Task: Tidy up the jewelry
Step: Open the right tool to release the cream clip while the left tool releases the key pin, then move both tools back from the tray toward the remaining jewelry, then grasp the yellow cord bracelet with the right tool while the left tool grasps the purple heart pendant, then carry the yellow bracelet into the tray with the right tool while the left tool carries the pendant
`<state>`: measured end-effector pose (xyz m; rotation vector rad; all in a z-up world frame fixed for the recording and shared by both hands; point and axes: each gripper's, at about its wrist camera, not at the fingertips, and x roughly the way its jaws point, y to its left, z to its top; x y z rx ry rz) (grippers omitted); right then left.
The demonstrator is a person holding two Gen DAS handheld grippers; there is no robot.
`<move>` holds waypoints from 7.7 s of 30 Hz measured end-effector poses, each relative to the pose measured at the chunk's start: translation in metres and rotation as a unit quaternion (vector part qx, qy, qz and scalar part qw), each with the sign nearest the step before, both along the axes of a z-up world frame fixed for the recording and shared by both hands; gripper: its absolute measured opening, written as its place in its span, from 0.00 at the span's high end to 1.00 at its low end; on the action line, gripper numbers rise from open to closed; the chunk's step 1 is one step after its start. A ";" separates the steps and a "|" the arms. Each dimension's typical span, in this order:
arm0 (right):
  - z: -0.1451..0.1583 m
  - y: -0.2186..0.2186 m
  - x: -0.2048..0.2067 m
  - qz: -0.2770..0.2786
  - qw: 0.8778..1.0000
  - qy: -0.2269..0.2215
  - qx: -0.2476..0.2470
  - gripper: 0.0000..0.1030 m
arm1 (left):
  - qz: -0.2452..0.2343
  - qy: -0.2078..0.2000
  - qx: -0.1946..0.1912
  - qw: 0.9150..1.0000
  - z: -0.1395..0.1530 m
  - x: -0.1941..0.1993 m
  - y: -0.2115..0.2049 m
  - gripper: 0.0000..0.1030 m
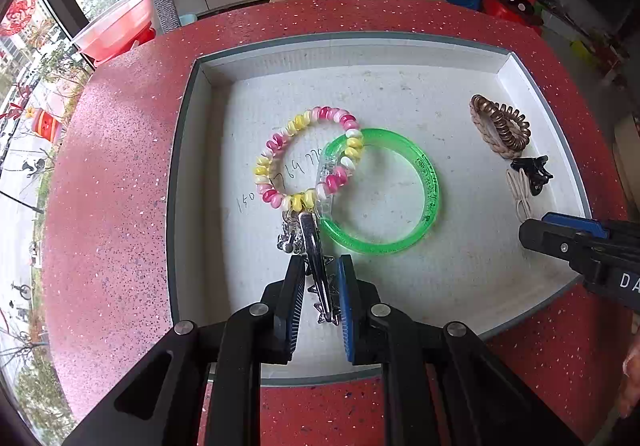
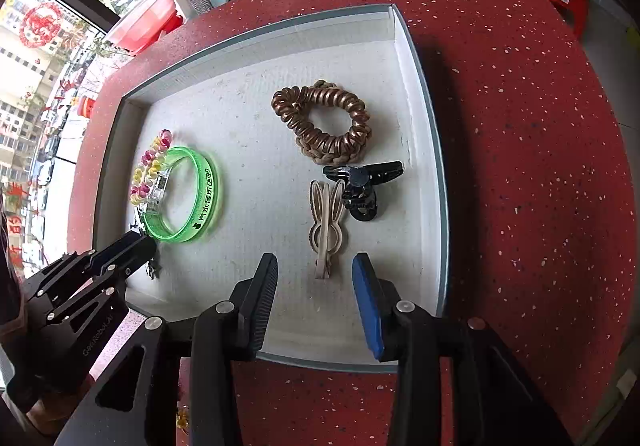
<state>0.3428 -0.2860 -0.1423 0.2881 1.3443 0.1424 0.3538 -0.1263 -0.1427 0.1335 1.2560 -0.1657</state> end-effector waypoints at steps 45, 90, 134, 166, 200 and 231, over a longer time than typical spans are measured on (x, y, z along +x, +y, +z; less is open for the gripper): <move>0.046 0.057 -0.141 -0.002 0.997 -0.048 0.067 0.00 | 0.047 -0.009 -0.004 0.999 0.032 -0.115 0.085 0.00; -0.014 0.162 -0.163 0.086 0.987 -0.016 -0.132 0.70 | 0.085 0.043 -0.025 0.995 0.001 -0.152 0.151 0.00; -0.008 0.093 -0.181 0.035 0.994 -0.017 -0.098 0.87 | -0.035 0.029 -0.014 0.999 -0.006 -0.130 0.026 0.67; -0.004 0.047 -0.188 -0.035 0.999 -0.005 -0.006 0.86 | 0.000 0.036 -0.085 0.996 0.020 -0.145 0.089 0.67; 0.030 0.026 -0.167 -0.023 0.999 -0.024 0.013 0.86 | -0.003 0.007 -0.080 0.997 0.050 -0.129 0.071 0.67; 0.044 -0.012 -0.054 -0.024 0.998 -0.065 -0.004 0.86 | 0.055 -0.021 -0.088 0.994 0.043 -0.013 0.035 0.67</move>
